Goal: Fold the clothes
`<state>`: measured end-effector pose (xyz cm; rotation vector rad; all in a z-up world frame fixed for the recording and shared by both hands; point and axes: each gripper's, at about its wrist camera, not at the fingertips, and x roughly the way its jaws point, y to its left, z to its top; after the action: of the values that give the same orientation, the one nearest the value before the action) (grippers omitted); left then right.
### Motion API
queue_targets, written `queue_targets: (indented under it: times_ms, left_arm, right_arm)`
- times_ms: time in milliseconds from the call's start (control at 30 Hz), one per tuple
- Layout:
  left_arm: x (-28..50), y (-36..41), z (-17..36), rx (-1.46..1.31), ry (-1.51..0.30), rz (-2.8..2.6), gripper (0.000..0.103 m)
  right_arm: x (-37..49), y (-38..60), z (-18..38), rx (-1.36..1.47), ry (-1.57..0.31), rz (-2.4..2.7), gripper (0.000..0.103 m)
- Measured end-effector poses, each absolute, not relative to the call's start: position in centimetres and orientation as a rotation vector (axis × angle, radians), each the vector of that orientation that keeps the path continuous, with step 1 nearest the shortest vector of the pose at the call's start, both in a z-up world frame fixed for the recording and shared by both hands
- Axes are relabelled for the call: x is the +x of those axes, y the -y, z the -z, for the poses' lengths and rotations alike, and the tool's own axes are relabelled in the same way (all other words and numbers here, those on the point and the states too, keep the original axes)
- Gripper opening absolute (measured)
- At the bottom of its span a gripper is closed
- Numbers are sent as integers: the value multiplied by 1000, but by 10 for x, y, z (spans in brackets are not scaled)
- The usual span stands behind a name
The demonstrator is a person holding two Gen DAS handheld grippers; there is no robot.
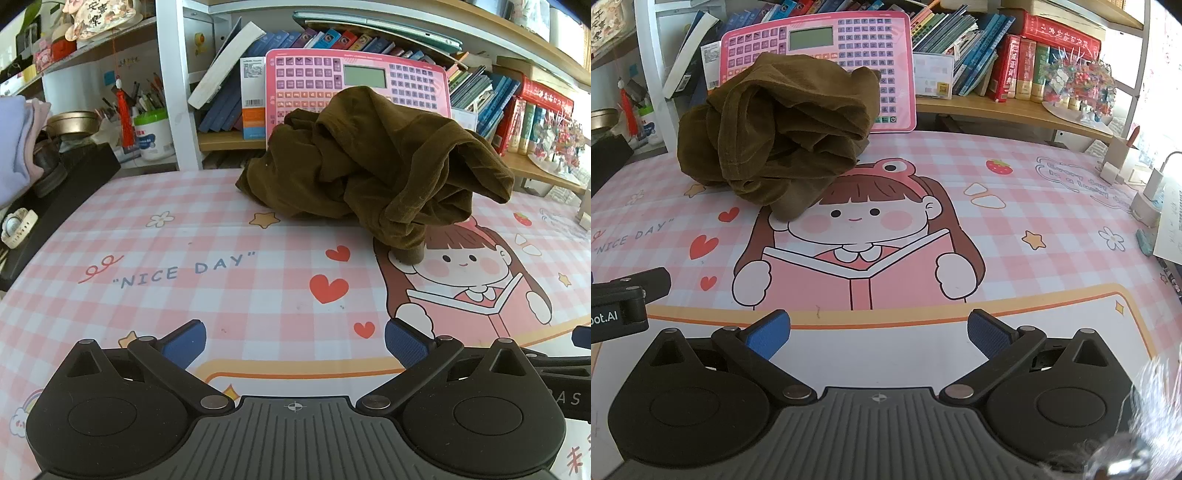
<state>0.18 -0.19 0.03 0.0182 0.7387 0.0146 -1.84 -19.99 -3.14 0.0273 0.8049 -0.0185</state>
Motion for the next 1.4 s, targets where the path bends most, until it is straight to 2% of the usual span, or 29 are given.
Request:
queue_targets:
  times_ms: [1400]
  left_arm:
    - [-11, -15, -15, 46, -718, 8, 103]
  right_arm:
    - [-33, 175, 19, 16, -776, 30, 103]
